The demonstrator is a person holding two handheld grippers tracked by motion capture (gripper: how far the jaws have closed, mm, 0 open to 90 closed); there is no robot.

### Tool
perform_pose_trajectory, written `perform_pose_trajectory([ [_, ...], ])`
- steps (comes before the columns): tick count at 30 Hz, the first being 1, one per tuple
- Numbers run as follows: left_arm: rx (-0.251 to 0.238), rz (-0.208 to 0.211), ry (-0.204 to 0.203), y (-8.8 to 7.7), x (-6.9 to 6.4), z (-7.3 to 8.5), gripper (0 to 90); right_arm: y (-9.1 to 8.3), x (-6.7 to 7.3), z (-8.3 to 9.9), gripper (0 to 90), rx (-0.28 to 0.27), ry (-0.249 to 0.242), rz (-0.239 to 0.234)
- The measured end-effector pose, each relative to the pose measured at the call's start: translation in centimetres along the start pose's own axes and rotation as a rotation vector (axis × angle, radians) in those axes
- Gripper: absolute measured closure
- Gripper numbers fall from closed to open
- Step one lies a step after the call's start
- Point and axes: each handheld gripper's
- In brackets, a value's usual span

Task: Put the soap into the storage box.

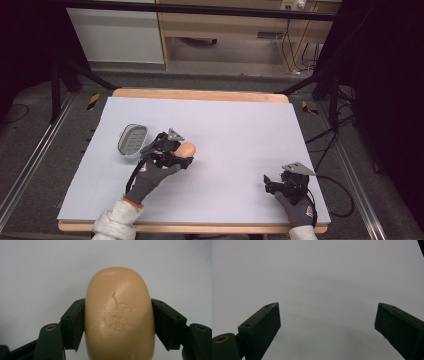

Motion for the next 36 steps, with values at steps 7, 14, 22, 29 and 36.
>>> perform_pose_trajectory([
  [7, -0.011, -0.004, -0.015, -1.3, 1.2, 1.2, 31.4, 0.0, -0.1, 0.0, 6.7, -0.002, -0.002, 0.002],
  [14, -0.030, -0.023, -0.038, -2.5, 2.7, 1.6, 31.4, 0.0, -0.1, 0.0, 6.7, -0.002, -0.004, 0.005],
  [22, -0.067, -0.057, -0.083, -4.1, 4.8, 1.3, 31.4, -0.1, -0.1, 0.0, 6.7, -0.005, -0.004, 0.002],
  [29, -0.084, -0.088, -0.121, -4.6, 6.9, 0.8, 31.5, 0.0, 0.0, 0.0, 6.7, -0.006, -0.005, -0.001],
  [36, -0.103, -0.106, -0.153, -5.0, 8.5, 0.3, 31.4, 0.1, 0.0, -0.1, 6.7, -0.005, -0.015, 0.000],
])
Point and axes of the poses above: each handheld gripper's, and its own axes: y roughly forward along the jaws, z roughly out of its underside, x roughly to its left, and after that the axes turned 12 degrees about -y, right-handed
